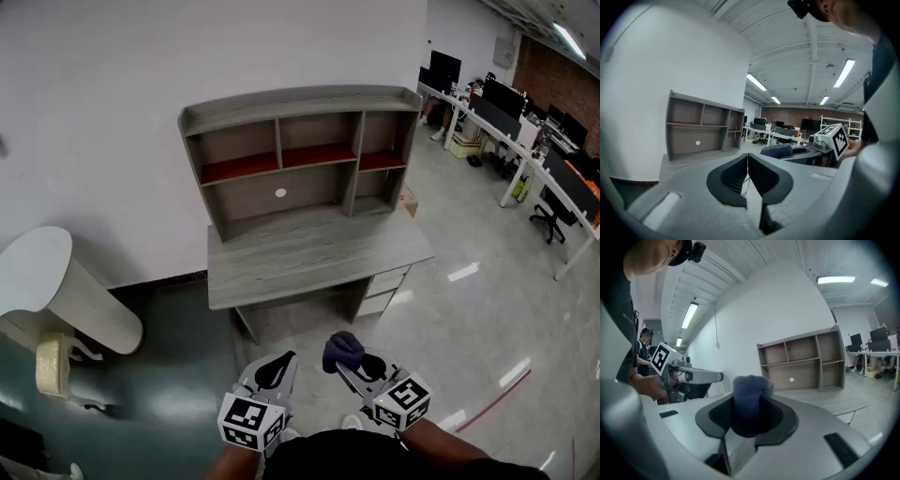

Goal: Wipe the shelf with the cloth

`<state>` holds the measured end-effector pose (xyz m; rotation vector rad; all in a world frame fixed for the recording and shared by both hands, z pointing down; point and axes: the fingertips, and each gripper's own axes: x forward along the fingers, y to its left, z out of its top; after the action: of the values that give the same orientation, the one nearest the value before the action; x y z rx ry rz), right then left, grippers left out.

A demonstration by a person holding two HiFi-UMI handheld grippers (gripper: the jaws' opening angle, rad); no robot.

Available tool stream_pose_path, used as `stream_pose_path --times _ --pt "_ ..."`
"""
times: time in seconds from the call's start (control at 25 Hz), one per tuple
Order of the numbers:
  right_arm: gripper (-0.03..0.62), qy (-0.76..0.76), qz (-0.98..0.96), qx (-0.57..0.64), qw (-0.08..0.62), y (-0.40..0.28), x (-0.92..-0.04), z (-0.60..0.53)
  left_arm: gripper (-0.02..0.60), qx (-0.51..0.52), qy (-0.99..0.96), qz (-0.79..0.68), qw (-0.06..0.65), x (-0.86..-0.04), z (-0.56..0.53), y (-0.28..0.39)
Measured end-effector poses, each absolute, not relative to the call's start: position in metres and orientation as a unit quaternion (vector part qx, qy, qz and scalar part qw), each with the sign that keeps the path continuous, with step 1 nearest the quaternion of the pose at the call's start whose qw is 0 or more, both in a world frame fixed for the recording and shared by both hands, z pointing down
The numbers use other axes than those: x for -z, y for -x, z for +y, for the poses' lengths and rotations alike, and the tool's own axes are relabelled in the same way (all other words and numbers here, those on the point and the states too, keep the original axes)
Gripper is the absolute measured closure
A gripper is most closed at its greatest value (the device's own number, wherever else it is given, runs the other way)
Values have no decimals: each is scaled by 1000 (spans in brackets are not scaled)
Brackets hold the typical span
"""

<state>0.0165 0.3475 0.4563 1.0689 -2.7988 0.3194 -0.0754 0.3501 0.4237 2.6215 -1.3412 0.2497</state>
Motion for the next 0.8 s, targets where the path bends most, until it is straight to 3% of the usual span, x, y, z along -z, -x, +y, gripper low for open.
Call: stream_pose_path --times 0.8 --pt "459 -374 -915 -140 54 -4 -464 348 571 -84 -884 -448 102 -433 351 100"
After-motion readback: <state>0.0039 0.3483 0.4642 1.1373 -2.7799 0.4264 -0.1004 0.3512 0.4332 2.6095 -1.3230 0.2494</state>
